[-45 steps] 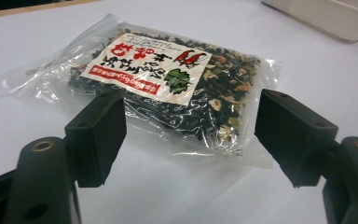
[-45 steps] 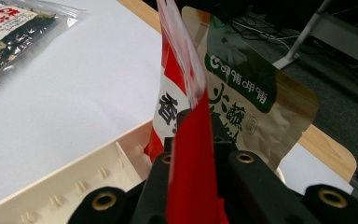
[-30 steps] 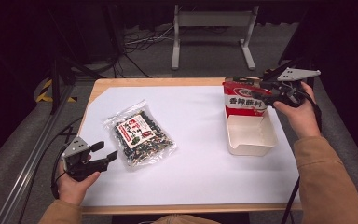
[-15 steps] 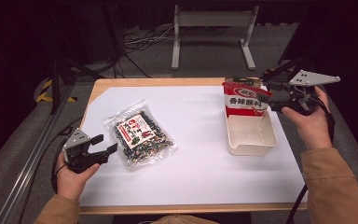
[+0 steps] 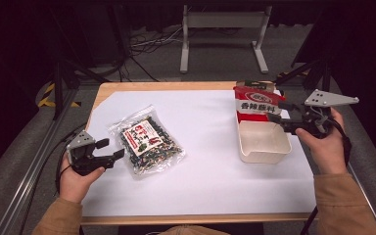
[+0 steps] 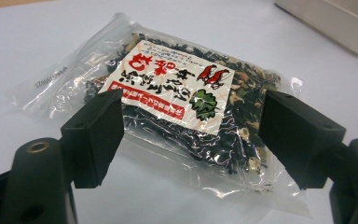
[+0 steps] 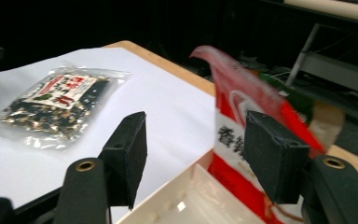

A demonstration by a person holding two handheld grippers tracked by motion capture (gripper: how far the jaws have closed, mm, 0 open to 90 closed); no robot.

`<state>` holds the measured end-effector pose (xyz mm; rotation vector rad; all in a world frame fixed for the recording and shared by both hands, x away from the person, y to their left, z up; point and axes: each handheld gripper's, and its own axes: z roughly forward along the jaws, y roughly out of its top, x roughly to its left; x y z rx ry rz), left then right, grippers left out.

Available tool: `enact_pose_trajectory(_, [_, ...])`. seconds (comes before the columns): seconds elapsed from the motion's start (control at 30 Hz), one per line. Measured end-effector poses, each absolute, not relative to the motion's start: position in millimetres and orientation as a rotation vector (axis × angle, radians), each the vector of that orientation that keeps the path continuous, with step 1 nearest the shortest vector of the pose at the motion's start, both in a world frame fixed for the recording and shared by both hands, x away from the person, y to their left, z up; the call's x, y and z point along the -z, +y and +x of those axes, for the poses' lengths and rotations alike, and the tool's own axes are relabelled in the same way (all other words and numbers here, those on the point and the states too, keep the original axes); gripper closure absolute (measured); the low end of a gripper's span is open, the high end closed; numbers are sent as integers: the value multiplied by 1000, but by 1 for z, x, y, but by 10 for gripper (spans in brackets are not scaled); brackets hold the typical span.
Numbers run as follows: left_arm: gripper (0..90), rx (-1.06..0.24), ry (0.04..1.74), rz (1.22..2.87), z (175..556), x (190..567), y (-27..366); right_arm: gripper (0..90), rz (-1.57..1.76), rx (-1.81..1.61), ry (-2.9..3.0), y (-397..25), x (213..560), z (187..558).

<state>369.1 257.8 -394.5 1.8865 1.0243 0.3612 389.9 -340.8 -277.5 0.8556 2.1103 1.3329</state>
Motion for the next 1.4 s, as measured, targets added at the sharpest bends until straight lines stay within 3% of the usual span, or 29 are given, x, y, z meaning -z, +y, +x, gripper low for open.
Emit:
enact_pose_trajectory(0.53, [189,-381,1028,1927,384,386,263,401,832,-1374,2155,-329,294,372])
enact_pose_trajectory(0.67, [143,-394,1034,1933,390,390,263,390,844,-1367,2166,-329,298,372])
enact_pose_trajectory(1.4, [149,-364,1231,1788,434,399,281,376,842,-1320,2233,-315,314,378])
